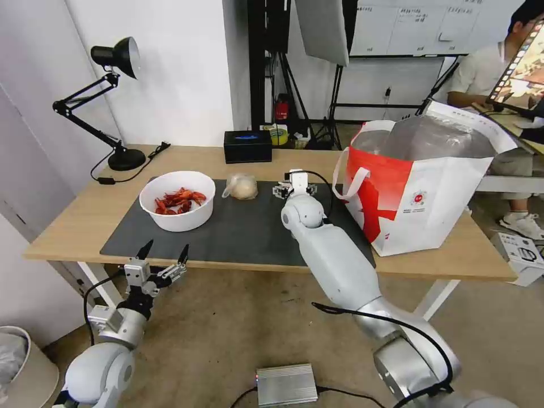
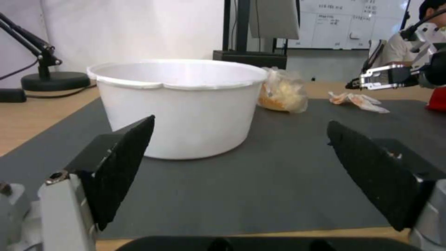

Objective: Pick up the trash from the table and place it into the takeout bag.

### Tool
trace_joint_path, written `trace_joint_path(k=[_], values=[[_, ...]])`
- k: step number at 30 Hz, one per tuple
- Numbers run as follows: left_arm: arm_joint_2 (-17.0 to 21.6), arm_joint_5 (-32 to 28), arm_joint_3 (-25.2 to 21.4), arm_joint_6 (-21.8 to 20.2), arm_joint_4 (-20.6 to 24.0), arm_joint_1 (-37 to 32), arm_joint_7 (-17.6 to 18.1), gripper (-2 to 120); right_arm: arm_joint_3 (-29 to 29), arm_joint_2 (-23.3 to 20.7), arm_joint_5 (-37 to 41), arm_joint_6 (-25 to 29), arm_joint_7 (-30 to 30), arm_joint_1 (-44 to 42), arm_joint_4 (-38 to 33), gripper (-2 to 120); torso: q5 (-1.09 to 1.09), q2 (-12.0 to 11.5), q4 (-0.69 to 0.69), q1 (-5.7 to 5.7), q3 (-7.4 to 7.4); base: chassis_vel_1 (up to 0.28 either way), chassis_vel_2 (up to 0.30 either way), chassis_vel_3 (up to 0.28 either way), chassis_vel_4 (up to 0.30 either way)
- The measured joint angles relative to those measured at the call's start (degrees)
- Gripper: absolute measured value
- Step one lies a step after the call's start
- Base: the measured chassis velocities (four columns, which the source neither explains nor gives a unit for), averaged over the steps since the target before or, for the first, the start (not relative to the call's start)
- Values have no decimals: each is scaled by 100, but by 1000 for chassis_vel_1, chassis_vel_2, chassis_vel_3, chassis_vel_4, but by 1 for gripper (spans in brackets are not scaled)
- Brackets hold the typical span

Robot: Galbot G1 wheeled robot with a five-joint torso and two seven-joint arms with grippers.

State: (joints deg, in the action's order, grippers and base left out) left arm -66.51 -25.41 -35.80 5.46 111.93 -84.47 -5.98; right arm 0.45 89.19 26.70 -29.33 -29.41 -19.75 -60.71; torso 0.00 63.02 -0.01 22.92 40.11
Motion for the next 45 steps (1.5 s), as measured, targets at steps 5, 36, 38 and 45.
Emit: trace_joint_path(k=[5,36,38,45], values=[[-13,-5,8,4,-4,17,0,100,66,86,-89,47,33,143,283,100,0,0,1,0,-1,0,0,0,0],[-71,0,54,25,2,29,-1,100,209,82,-106,-30,364,216,816,100,0,1,0,0,0,0,0,0,0],[-72,0,54,25,3,30,-1,100,220,82,-104,-30,389,229,845,100,0,1,1,0,0,0,0,0,0],[-93,2,78,25,5,38,-1,100,293,83,-101,-9,565,286,991,100,0,1,1,-1,-1,0,0,0,0]])
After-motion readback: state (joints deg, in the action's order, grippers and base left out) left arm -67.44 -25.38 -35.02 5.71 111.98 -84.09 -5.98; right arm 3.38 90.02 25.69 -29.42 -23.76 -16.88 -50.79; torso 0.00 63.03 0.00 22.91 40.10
